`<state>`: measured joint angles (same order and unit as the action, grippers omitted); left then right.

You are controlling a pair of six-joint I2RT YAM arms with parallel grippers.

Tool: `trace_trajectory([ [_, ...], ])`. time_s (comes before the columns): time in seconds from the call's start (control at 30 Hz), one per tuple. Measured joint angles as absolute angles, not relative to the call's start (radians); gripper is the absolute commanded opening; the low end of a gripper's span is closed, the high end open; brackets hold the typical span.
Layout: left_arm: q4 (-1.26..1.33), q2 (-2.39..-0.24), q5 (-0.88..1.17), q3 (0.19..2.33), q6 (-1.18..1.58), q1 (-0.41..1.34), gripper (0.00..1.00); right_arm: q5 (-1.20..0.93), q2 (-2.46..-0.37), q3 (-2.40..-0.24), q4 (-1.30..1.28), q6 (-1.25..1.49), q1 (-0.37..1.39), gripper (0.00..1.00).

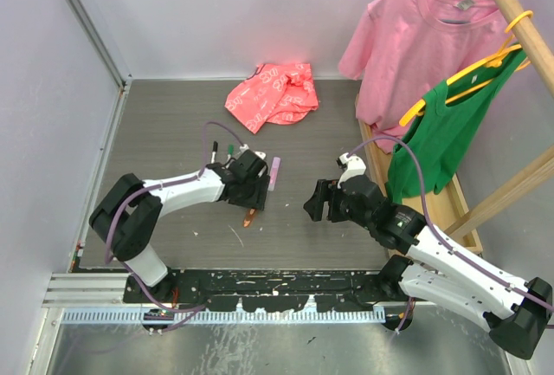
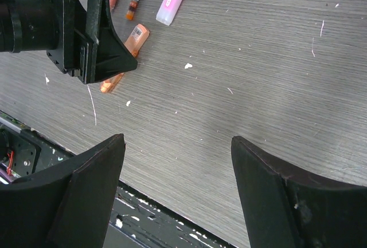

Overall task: Insert the pens into the pen caps
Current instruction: Pick up the pen from the center of the board.

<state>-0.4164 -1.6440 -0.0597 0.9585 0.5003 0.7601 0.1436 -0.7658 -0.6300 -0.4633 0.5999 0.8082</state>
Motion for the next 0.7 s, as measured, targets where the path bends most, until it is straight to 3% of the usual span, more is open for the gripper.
trace_trajectory([
  [0.4,-0.414,-1.639,-0.076,0.936,0.500,0.772,0.48,0.144,-0.766,-0.619,-0.447,0.600,0.808,0.80],
  [0.7,-0.402,-1.634,-0.081,0.924,0.499,0.772,0.29,0.143,-0.766,-0.617,-0.441,0.600,0.808,0.80],
])
